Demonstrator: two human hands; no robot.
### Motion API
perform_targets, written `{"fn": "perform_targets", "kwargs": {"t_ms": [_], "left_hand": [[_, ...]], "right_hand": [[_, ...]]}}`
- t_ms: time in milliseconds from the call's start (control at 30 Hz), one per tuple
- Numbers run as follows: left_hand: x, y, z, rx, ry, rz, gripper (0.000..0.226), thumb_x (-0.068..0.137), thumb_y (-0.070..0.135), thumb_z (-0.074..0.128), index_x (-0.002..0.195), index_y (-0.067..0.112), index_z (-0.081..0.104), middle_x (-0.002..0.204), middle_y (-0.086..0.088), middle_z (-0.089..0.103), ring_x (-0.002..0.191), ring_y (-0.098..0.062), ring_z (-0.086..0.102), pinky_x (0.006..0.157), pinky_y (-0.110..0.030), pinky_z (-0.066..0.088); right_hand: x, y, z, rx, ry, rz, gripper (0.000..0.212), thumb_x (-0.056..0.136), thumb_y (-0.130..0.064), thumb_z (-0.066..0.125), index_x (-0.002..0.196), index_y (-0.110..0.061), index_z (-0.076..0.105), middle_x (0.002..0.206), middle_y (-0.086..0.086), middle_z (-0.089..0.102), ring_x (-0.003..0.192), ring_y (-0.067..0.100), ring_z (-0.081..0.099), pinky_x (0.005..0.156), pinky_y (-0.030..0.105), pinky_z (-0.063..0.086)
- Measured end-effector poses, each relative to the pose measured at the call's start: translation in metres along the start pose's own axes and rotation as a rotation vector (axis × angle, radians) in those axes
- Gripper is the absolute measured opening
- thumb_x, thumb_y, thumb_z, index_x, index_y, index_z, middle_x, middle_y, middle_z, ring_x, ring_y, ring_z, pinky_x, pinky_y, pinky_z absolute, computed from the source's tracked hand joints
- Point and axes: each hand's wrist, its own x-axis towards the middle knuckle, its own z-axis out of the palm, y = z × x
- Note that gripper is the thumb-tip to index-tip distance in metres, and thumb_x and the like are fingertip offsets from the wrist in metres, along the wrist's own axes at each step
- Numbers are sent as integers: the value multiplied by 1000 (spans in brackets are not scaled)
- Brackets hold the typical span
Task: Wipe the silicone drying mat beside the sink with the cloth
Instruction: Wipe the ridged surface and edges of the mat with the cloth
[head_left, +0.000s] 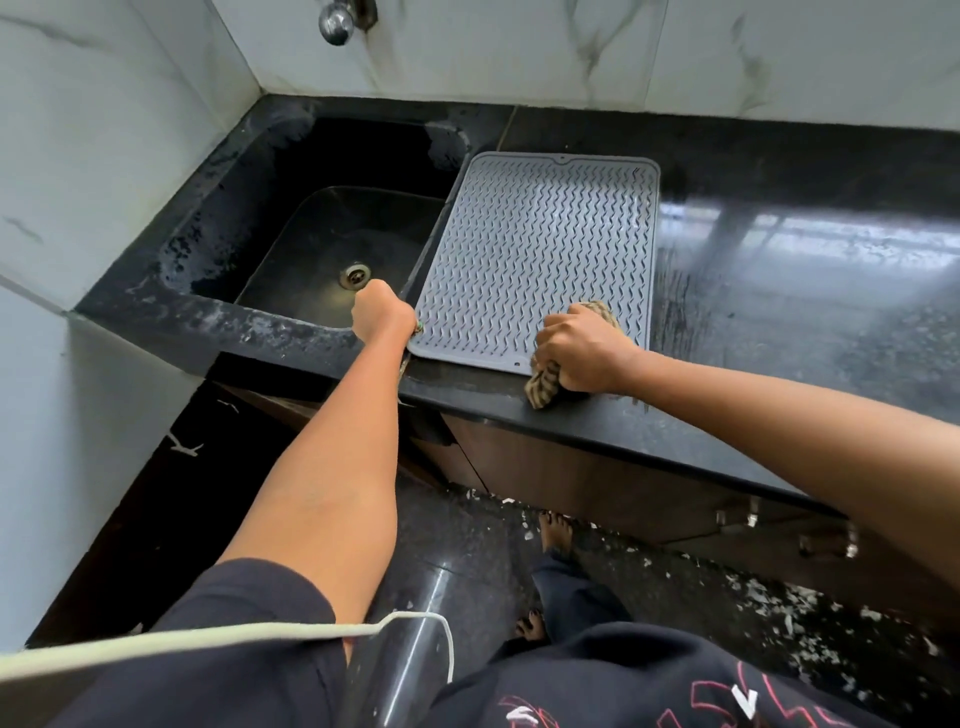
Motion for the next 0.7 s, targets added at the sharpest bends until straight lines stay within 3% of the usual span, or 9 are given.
{"fn": "perform_targets", "kwargs": {"t_ms": [167, 333, 433, 567, 633, 700], "left_hand": [[-15, 4, -5, -33, 7, 25, 14, 78, 3, 71, 89, 5, 63, 95, -14, 68, 81, -30, 69, 73, -39, 59], [-21, 1, -11, -43, -5, 16, 17, 76, 4, 73, 91, 4, 64, 97, -12, 68, 85, -30, 68, 75, -39, 58], [-21, 0, -18, -52, -72, -28, 22, 69, 6, 79, 87, 4, 66, 93, -11, 69, 77, -27, 69, 70, -39, 60], [-20, 6, -40, -54, -298, -121, 22, 62, -3, 81, 82, 2, 72, 84, -9, 71, 59, -15, 68, 51, -31, 59], [-19, 10, -48, 72, -395, -113, 19, 65, 7, 84, 80, 8, 73, 82, -1, 70, 53, -8, 61, 34, -20, 47], [-16, 13, -52, 148, -429, -110, 21, 66, 12, 85, 79, 9, 69, 81, 0, 68, 53, -10, 59, 34, -18, 43]], "right_hand": [[-34, 13, 4, -92, 105, -52, 22, 51, -3, 62, 64, -18, 72, 64, -5, 66, 64, 20, 59, 61, 26, 32], [-40, 24, -1, -65, 24, -36, 16, 53, -9, 48, 54, -18, 62, 59, -6, 62, 60, 20, 57, 60, 25, 40], [-25, 30, -10, 116, 156, 181, 16, 58, 1, 51, 58, -11, 63, 62, 3, 64, 59, 24, 59, 58, 22, 43], [44, 14, -24, 452, 425, 467, 15, 82, 4, 55, 80, -6, 67, 81, 4, 64, 78, 22, 58, 69, 32, 50], [82, -3, -26, 515, 499, 448, 22, 83, 5, 56, 92, -9, 69, 89, 1, 64, 85, 18, 55, 78, 33, 49], [111, -23, -16, 500, 509, 326, 31, 81, 6, 57, 104, -12, 70, 97, 5, 68, 91, 20, 57, 83, 34, 48]]}}
